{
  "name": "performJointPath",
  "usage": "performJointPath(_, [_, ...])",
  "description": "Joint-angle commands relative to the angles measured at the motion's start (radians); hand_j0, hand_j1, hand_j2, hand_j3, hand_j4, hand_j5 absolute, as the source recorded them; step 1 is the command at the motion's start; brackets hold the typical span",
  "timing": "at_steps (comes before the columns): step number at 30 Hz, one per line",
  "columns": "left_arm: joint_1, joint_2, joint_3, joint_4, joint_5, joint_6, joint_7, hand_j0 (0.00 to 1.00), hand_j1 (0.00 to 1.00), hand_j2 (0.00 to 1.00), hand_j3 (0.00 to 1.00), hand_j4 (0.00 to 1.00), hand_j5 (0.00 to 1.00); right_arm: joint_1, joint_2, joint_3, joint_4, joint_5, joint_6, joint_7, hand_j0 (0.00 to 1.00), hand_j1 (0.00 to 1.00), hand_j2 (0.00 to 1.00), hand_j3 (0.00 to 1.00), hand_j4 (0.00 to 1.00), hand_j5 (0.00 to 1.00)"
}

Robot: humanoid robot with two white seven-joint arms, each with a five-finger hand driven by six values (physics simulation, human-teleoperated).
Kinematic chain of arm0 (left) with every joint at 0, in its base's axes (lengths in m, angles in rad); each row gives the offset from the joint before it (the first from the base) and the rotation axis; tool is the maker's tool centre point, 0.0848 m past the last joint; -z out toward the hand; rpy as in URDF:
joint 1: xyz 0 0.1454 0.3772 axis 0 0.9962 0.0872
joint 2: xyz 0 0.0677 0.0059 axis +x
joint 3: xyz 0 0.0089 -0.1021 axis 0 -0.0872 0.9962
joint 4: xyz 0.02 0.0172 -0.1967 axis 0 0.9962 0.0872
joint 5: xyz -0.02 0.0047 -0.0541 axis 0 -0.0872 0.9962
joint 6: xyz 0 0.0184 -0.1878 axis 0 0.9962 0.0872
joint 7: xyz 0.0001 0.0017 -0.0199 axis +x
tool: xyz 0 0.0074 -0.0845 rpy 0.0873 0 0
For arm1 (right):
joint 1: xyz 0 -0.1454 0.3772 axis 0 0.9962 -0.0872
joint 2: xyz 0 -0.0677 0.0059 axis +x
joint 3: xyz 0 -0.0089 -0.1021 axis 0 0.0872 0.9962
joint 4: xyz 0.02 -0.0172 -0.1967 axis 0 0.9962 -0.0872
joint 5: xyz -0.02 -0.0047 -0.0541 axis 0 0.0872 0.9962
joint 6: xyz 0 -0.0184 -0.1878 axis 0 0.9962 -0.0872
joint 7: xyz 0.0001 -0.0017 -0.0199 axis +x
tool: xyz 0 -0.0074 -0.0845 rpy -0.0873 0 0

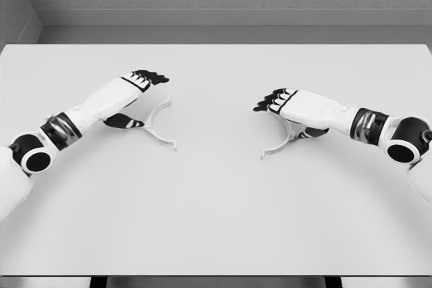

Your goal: Assemble PVC drainage pipe clamps

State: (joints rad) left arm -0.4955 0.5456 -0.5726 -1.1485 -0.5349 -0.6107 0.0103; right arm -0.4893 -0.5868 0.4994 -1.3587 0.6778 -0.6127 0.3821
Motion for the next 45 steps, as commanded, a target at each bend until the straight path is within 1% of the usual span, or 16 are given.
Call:
performJointPath(1, [0.0,-0.015,-0.007,-0.008,0.006,0.0,0.0,1.0,1.0,1.0,1.0,1.0,1.0,-0.003,-0.004,-0.001,0.009,-0.006,0.002,0.0,1.0,1.0,1.0,1.0,1.0,1.0])
performJointPath(7, [0.002,-0.041,-0.009,-0.024,0.006,0.0,0.0,1.0,1.0,1.0,1.0,1.0,1.0,-0.008,0.002,0.002,0.027,0.0,0.002,0.0,1.0,1.0,1.0,1.0,1.0,1.0])
performJointPath(11, [0.002,-0.053,-0.009,-0.024,0.006,0.0,0.0,1.0,1.0,1.0,1.0,1.0,1.0,-0.009,0.004,0.01,0.026,0.0,0.002,0.0,1.0,1.0,1.0,1.0,1.0,1.0])
performJointPath(15, [0.002,-0.072,-0.009,-0.024,0.006,0.0,0.0,1.0,1.0,1.0,1.0,1.0,1.0,-0.015,0.019,0.014,0.024,0.002,0.002,0.0,1.0,1.0,1.0,1.0,1.0,1.0])
performJointPath(20, [-0.002,-0.07,0.0,-0.017,0.006,0.0,0.0,1.0,1.0,1.0,1.0,1.0,1.0,-0.017,0.019,0.016,0.015,0.002,0.002,0.0,1.0,1.0,1.0,1.0,1.0,1.0])
performJointPath(23, [-0.006,-0.062,0.007,-0.007,0.007,0.0,0.0,1.0,1.0,1.0,1.0,1.0,1.0,-0.023,0.027,0.024,0.016,0.002,0.002,0.006,1.0,1.0,1.0,1.0,1.0,1.0])
performJointPath(24, [-0.02,-0.062,0.007,0.004,0.007,0.0,0.0,1.0,1.0,1.0,1.0,1.0,1.0,-0.025,0.027,0.025,0.016,0.002,0.002,0.006,1.0,1.0,1.0,1.0,1.0,1.0])
performJointPath(25, [-0.037,-0.065,0.0,0.038,0.007,0.0,0.0,1.0,1.0,1.0,1.0,1.0,1.0,-0.029,0.035,0.027,0.018,0.002,0.002,0.006,1.0,1.0,1.0,1.0,1.0,1.0])
performJointPath(26, [-0.041,-0.072,-0.001,0.05,0.007,0.0,0.0,1.0,1.0,1.0,1.0,1.0,1.0,-0.032,0.035,0.033,0.02,0.002,0.002,0.006,1.0,1.0,1.0,1.0,1.0,1.0])
performJointPath(30, [-0.046,-0.087,-0.006,0.055,0.006,0.0,0.0,1.0,1.0,1.0,1.0,1.0,1.0,-0.035,0.041,0.037,0.023,0.006,0.002,0.006,1.0,1.0,1.0,1.0,1.0,1.0])
performJointPath(37, [-0.071,-0.122,-0.01,0.116,0.006,0.0,0.0,1.0,1.0,1.0,1.0,1.0,1.0,-0.037,0.042,0.053,0.02,0.006,0.002,0.006,1.0,1.0,1.0,1.0,1.0,1.0])
performJointPath(41, [-0.072,-0.13,-0.01,0.118,0.004,0.0,0.0,1.0,1.0,1.0,1.0,1.0,1.0,-0.041,0.056,0.053,0.018,0.008,0.002,0.014,1.0,1.0,1.0,1.0,1.0,1.0])
performJointPath(43, [-0.072,-0.135,-0.009,0.119,-0.027,0.0,0.0,1.0,1.0,1.0,1.0,1.0,1.0,-0.041,0.059,0.053,0.02,0.006,0.002,0.014,1.0,1.0,1.0,1.0,1.0,1.0])
performJointPath(45, [-0.072,-0.136,-0.009,0.118,-0.028,0.0,0.0,1.0,1.0,1.0,1.0,1.0,1.0,-0.044,0.061,0.053,0.018,0.008,0.002,0.014,1.0,1.0,1.0,1.0,1.0,1.0])
